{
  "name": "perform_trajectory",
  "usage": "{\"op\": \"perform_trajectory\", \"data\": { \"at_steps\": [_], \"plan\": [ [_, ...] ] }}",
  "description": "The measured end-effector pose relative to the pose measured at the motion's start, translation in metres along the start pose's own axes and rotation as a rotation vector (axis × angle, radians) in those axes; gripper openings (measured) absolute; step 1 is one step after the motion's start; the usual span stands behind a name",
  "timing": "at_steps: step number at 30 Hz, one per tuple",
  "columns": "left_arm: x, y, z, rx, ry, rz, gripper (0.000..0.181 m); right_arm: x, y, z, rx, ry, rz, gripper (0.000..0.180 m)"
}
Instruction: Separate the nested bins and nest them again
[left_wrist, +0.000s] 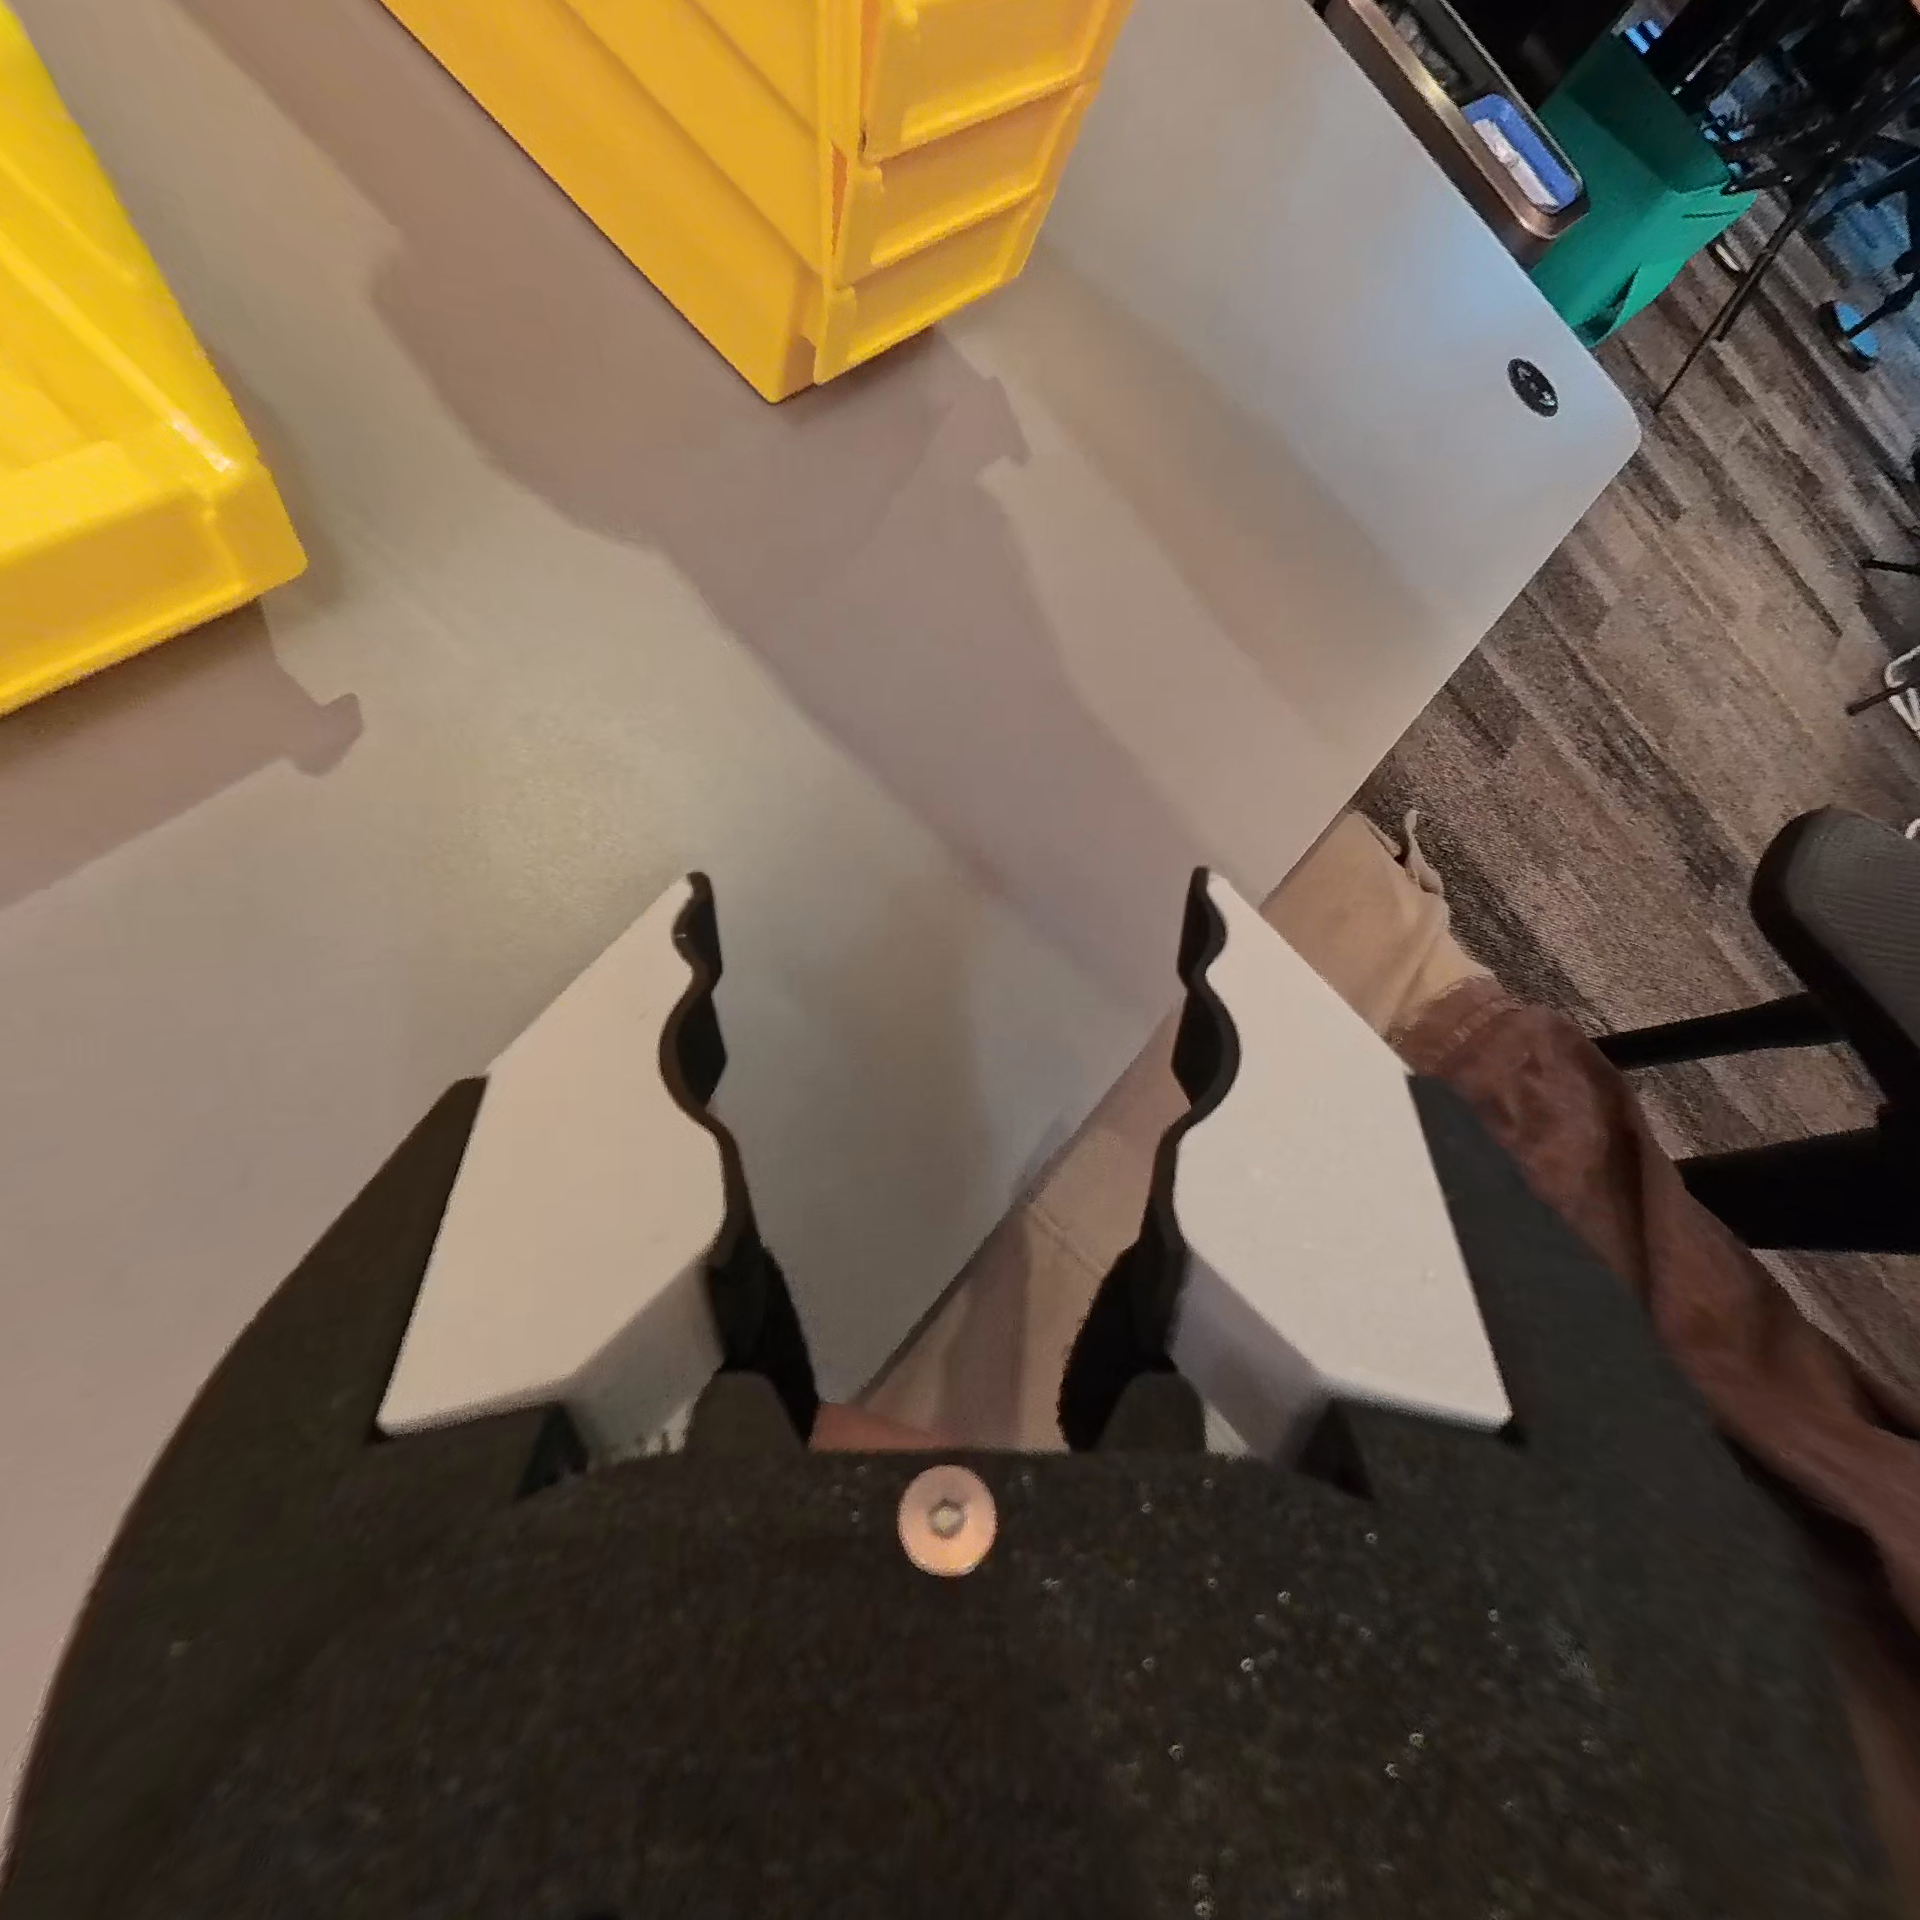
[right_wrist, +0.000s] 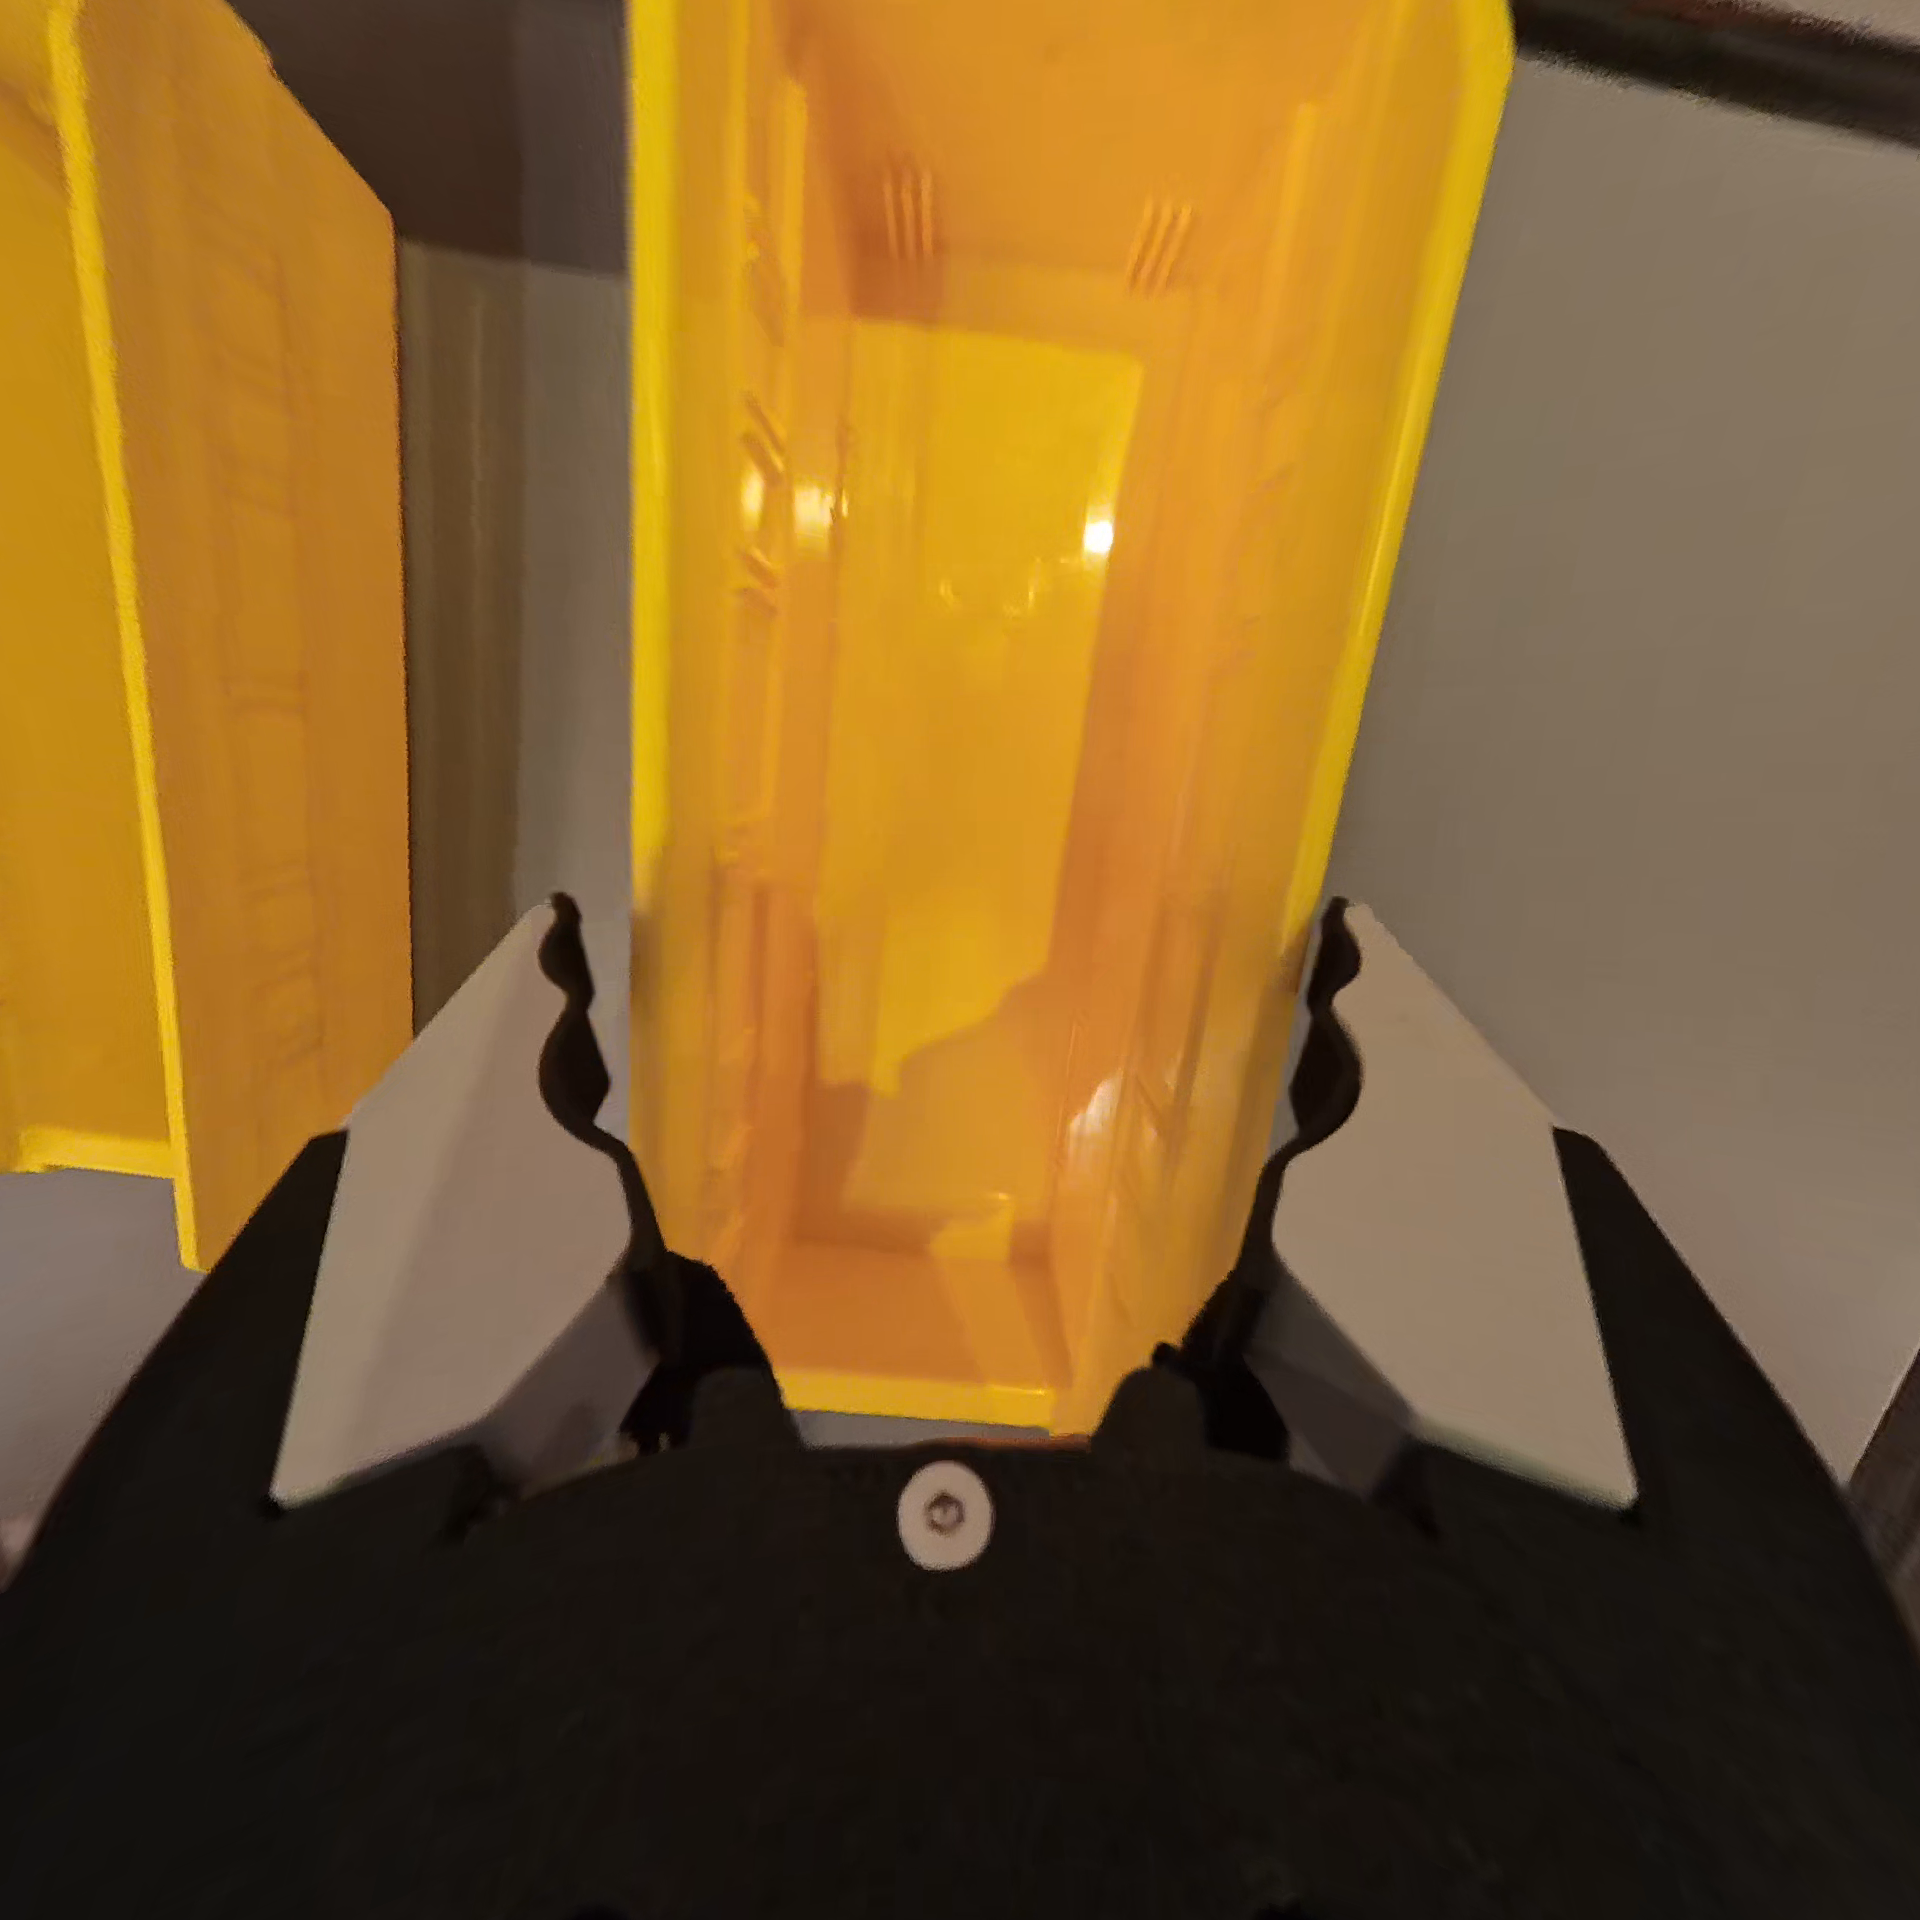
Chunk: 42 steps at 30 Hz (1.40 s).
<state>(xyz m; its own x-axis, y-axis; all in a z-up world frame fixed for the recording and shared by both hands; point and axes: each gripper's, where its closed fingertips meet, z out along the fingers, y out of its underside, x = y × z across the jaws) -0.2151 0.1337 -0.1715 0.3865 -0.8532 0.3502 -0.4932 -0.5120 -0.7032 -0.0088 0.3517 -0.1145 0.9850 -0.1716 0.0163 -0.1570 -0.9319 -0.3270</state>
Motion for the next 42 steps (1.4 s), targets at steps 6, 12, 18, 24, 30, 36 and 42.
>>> {"op": "perform_trajectory", "data": {
  "at_steps": [6,12,18,24,30,36,42],
  "plan": [
    [-0.024,-0.002,-0.007,0.022,-0.091,-0.017,0.09,-0.039,0.03,-0.059,0.417,-0.073,-0.199,0.129],
    [-0.047,-0.022,-0.021,0.109,-0.217,-0.025,0.097,-0.089,0.164,-0.067,0.615,-0.238,-0.276,0.108],
    [-0.08,-0.081,-0.044,0.155,-0.379,-0.002,0.121,-0.086,0.241,-0.032,0.619,-0.274,-0.295,0.108],
    [-0.16,-0.148,-0.042,0.008,-0.526,-0.038,0.135,-0.076,0.244,-0.046,0.679,-0.362,-0.254,0.107],
    [-0.219,-0.171,0.0,-0.24,-0.513,-0.27,0.156,-0.065,0.243,-0.051,0.697,-0.384,-0.219,0.105],
    [-0.241,-0.154,0.03,-0.455,-0.581,-0.388,0.155,-0.072,0.247,-0.049,0.683,-0.403,-0.24,0.105],
    [-0.25,-0.152,0.035,-0.49,-0.613,-0.418,0.113,-0.077,0.252,-0.046,0.655,-0.418,-0.263,0.105]
  ]
}}
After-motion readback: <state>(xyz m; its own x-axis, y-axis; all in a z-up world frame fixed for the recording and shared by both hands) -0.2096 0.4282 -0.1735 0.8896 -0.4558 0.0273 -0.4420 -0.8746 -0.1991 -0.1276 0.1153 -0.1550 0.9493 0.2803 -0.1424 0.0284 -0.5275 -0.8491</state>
